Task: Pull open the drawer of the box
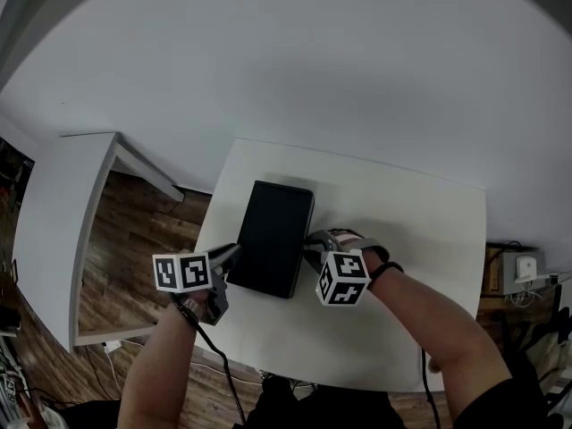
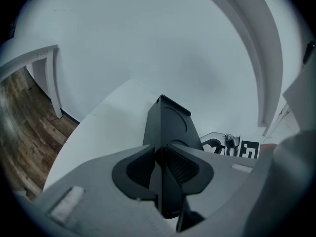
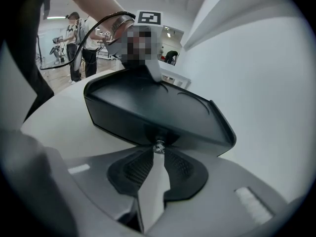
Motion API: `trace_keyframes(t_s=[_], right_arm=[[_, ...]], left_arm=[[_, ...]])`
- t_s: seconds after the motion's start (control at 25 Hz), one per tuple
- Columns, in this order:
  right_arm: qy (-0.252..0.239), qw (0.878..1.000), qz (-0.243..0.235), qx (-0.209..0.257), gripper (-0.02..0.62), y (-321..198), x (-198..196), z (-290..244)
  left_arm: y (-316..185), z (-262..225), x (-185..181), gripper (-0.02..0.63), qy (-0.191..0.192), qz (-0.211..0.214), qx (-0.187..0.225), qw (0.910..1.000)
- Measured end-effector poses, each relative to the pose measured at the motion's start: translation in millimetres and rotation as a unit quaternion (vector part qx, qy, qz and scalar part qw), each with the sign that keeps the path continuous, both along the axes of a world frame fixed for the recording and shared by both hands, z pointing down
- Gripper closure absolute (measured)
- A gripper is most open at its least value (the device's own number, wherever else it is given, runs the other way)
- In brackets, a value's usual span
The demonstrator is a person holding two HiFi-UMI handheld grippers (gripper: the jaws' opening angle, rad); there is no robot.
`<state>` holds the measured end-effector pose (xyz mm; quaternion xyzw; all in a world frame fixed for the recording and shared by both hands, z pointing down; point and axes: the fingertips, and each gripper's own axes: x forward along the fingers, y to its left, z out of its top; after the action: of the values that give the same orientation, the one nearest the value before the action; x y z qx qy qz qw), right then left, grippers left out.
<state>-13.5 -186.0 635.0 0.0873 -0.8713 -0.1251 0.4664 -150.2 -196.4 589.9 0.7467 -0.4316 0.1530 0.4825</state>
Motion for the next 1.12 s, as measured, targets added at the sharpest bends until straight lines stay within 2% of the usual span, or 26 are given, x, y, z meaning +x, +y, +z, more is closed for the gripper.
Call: trace_keyframes(t_s=[0.24,0.56,1.12], right_arm=[[0.021,0.996,-0.018,0.080,0.523,-2,1,1],[0.047,0.981,-0.047,0.182,0.525,-5,2,-2],[0.039,0.982,-0.029,0.183,0.526,-1,24,-3]], left_arm=[[0,0,0,0.520,-0.002,-0.001,0.000,1.0000],[-1,0,-1,0.520,-0.008,-0.007,0.000,0.9999],[-1,1,-2,0.520,-0.007,-0.014,0.000,0.9999]])
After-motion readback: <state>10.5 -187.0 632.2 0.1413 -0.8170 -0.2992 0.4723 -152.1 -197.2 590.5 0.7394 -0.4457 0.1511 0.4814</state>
